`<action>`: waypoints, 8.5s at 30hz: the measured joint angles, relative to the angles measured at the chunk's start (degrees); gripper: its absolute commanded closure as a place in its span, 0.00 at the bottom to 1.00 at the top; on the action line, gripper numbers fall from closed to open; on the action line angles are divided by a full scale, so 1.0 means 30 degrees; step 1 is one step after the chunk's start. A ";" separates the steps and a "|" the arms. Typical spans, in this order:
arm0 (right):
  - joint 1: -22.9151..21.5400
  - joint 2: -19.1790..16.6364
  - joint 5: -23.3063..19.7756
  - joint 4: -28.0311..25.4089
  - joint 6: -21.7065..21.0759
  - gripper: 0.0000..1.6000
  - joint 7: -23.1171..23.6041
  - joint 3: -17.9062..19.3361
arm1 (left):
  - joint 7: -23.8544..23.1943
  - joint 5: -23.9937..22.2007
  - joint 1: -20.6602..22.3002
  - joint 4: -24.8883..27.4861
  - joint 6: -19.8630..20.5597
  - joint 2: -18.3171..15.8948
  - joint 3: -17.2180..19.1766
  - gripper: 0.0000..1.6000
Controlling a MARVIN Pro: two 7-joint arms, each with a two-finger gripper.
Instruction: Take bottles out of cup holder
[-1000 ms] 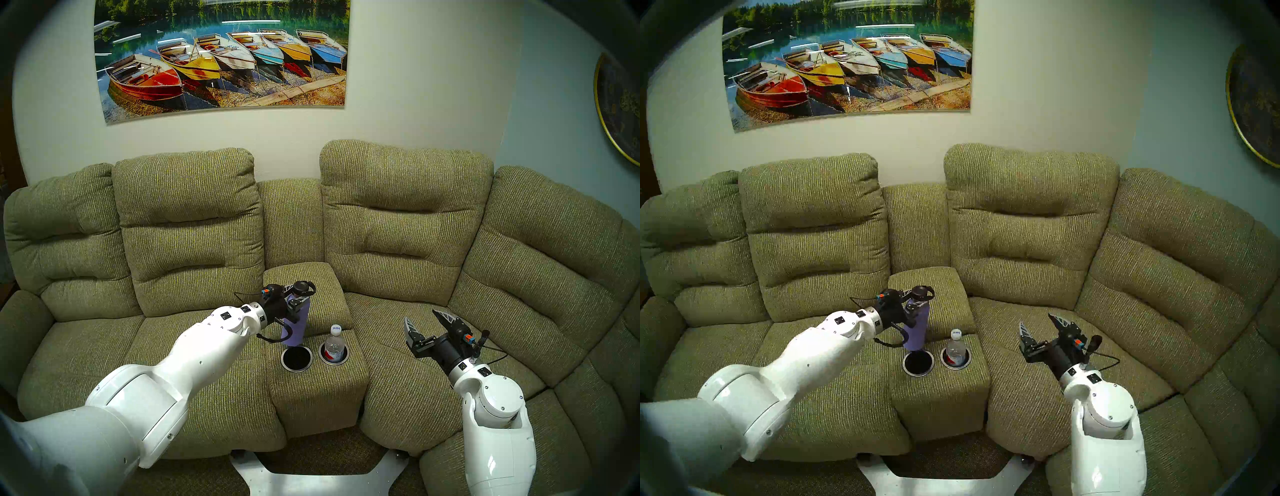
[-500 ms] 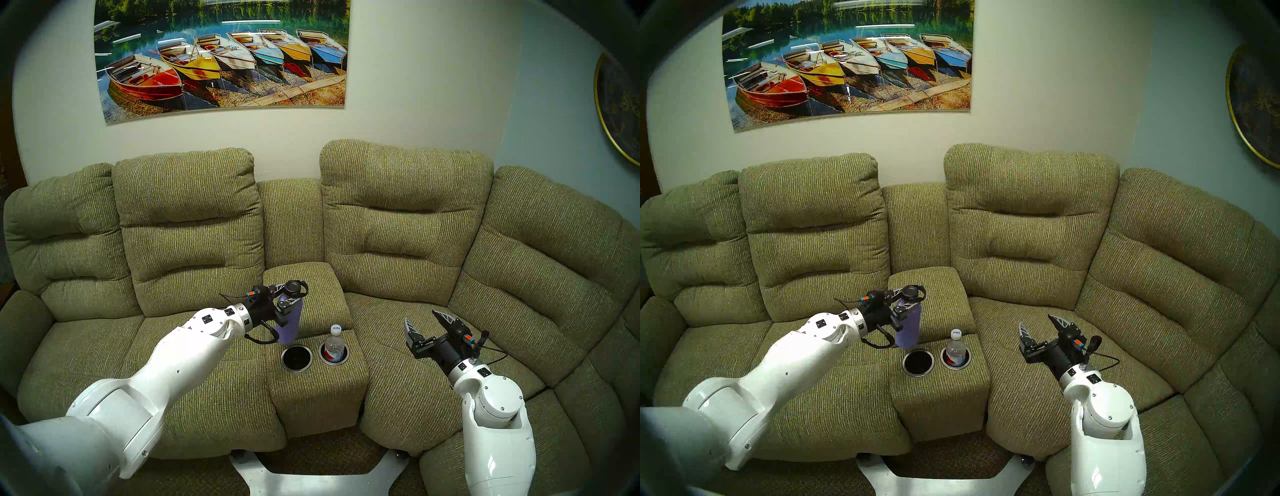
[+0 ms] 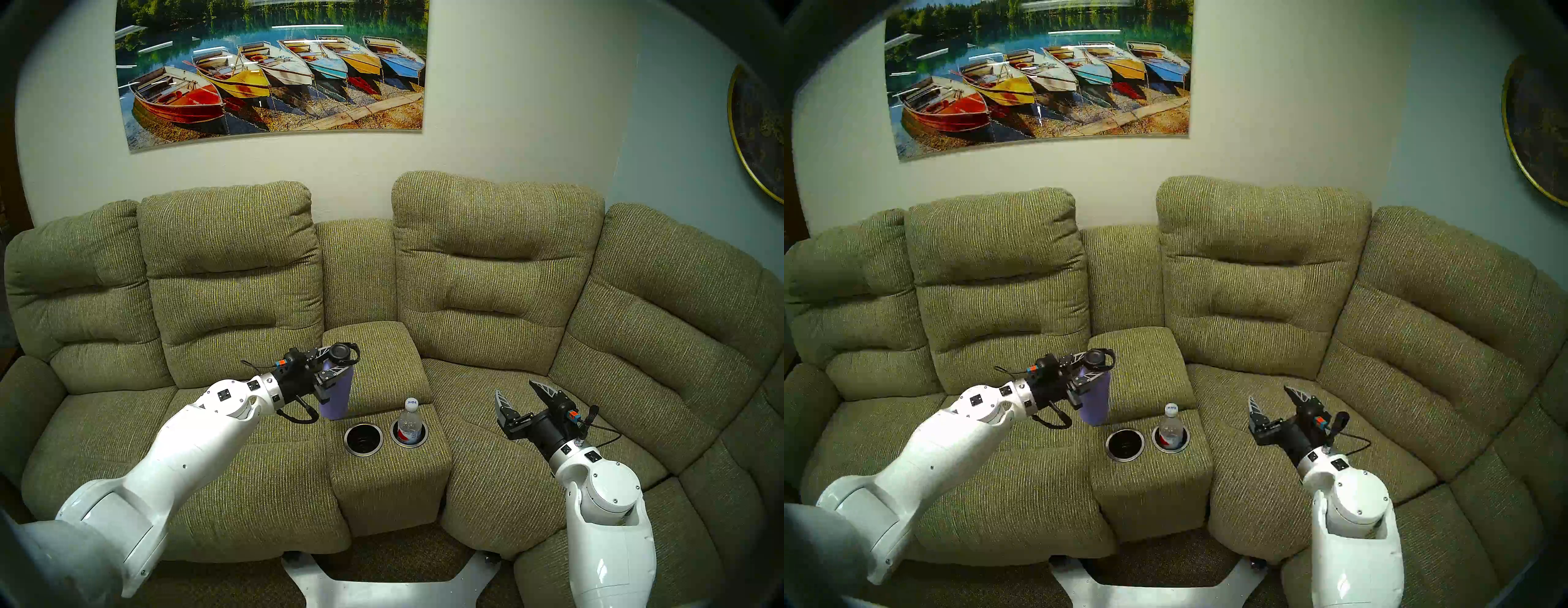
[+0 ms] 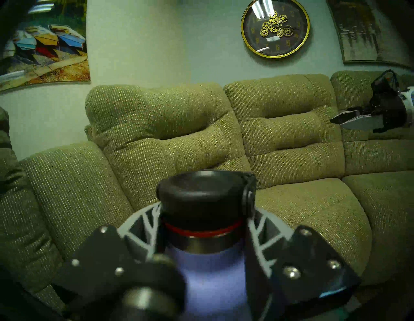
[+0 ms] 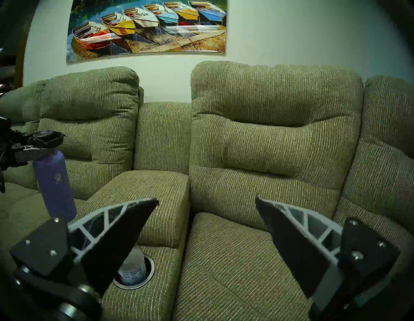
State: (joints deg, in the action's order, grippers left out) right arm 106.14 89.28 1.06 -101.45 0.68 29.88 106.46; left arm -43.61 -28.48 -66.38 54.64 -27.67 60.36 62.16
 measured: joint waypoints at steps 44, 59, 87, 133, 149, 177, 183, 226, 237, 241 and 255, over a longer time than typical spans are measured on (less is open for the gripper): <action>0.0011 0.0005 0.0004 -0.0129 0.0000 0.00 0.0007 0.0003 | 0.9828 0.5783 -0.6840 0.8445 0.5989 -0.2060 0.1915 1.00; 0.0014 0.0008 0.0007 -0.0157 0.0000 0.00 0.0006 0.0003 | 1.2675 0.5504 -0.6480 0.6450 0.4038 0.0017 0.2620 1.00; 0.0020 0.0012 0.0009 -0.0180 -0.0001 0.00 0.0006 0.0004 | 1.6937 0.7938 -0.5389 0.0877 -0.0769 0.3500 0.1446 1.00; 0.0015 0.0013 0.0008 -0.0158 0.0002 0.00 0.0011 0.0004 | 1.8714 1.1789 0.0930 -1.2534 -0.4946 0.7075 -0.0771 0.74; 0.0015 0.0013 0.0008 -0.0160 0.0001 0.00 0.0012 0.0004 | 1.9953 1.2593 0.1935 -1.4243 -0.5787 0.7599 -0.1221 0.00; 0.0015 0.0014 0.0009 -0.0161 0.0002 0.00 0.0013 0.0004 | 1.8314 1.3012 0.1735 -0.9836 -0.8847 0.7472 -0.2246 0.00; 0.0012 0.0014 0.0009 -0.0149 0.0002 0.00 0.0014 0.0004 | 1.6627 1.1884 0.0932 -0.8186 -0.8888 0.7027 -0.2043 0.00; 0.0024 0.0018 0.0016 -0.0192 -0.0001 0.00 0.0015 0.0004 | 0.5762 0.2674 -0.1219 -0.1919 0.2312 0.4820 -0.2045 0.00; 0.0025 0.0019 0.0019 -0.0197 -0.0001 0.00 0.0014 0.0004 | 0.6148 0.2793 -0.0316 -0.3832 0.2639 0.5277 -0.2004 0.00; 0.0025 0.0019 0.0019 -0.0197 -0.0001 0.00 0.0013 0.0004 | 0.6145 0.3004 0.0019 -0.4488 0.2609 0.5476 -0.2152 0.00; 0.0025 0.0019 0.0019 -0.0195 -0.0001 0.00 0.0015 0.0005 | 0.5744 0.3749 0.1593 -0.7540 0.2460 0.6597 -0.2699 0.00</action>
State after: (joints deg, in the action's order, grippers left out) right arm 106.21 89.34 1.12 -102.04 0.67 29.93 106.48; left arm -26.38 -17.23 -61.60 32.02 -20.29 80.15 54.06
